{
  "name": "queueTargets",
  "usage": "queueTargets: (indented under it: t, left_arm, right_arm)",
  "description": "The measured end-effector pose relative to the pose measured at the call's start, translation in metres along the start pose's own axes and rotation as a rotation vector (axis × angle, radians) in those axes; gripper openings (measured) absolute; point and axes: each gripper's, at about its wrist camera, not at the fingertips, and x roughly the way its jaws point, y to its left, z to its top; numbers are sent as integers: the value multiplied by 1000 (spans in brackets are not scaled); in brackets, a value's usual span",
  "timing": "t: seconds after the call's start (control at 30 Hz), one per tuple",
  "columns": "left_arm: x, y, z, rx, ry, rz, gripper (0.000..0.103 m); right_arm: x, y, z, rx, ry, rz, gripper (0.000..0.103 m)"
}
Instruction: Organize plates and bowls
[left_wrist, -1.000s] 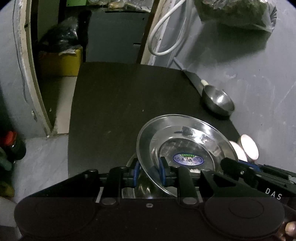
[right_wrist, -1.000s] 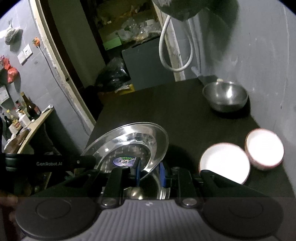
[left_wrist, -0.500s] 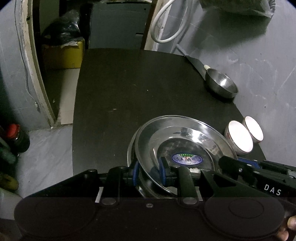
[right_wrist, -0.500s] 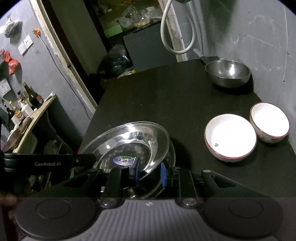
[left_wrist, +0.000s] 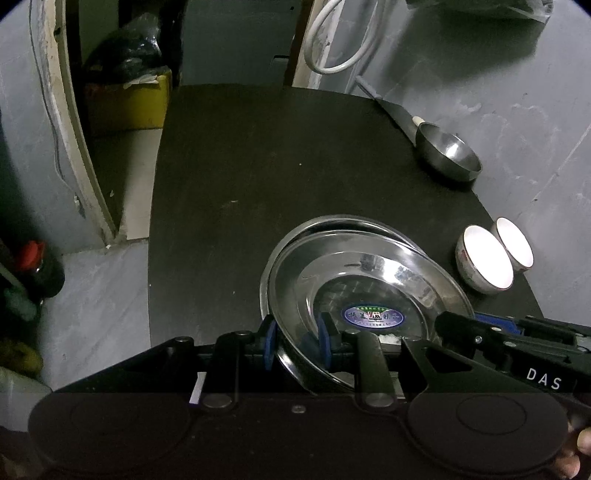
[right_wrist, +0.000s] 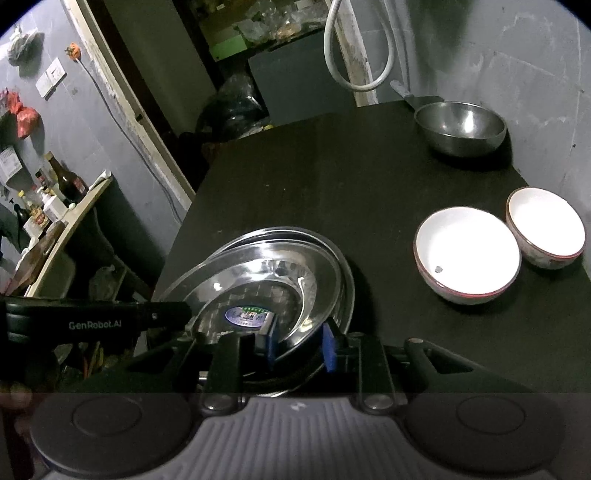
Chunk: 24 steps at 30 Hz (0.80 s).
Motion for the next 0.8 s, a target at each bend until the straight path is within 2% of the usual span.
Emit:
queueTargets:
  t: [0.8]
  left_arm:
    - [4, -5, -1, 29, -10, 10, 27]
  right_arm:
    - [3, 6, -6, -29, -1, -23, 33]
